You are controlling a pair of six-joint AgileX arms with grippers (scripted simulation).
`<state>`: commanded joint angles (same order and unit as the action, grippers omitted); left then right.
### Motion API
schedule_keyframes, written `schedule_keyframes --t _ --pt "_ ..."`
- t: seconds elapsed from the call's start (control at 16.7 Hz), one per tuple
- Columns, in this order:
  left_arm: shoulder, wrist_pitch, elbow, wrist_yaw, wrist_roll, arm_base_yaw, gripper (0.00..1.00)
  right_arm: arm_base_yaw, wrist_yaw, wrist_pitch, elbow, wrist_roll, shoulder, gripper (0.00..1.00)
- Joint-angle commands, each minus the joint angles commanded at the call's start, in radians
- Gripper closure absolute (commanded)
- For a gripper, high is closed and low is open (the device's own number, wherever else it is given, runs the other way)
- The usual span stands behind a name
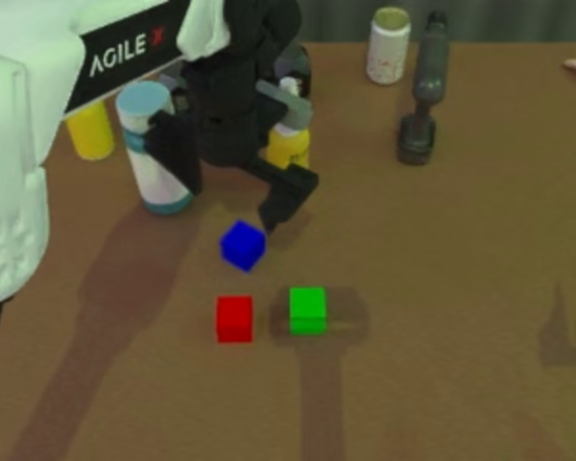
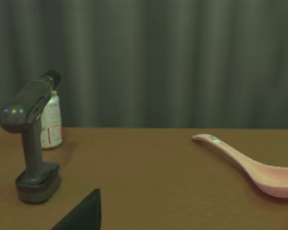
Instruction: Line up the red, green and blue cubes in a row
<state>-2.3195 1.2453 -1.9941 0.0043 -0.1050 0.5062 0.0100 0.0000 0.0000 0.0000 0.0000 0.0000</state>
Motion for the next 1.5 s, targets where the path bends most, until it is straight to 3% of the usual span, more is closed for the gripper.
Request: schedule_keyframes --t 0.3,0.66,0.96,1.5 --pt "-0.008 -0.04 0.036 0.0 0.003 0.002 0.0 0.0 0.0 0.0 0.0 0.0 0.0 0.0" --pt "-0.083 -0.274 0.185 0.001 -0.002 -0.001 0.0 0.0 0.0 0.0 0.0 0.0 0.0 0.0" --pt "-0.093 -0.295 0.202 0.001 -0.002 -0.001 0.0 0.0 0.0 0.0 0.0 0.0 0.0 0.0" --pt "-0.093 -0.295 0.202 0.001 -0.002 -0.001 0.68 0.0 0.0 0.0 0.0 0.0 0.0 0.0"
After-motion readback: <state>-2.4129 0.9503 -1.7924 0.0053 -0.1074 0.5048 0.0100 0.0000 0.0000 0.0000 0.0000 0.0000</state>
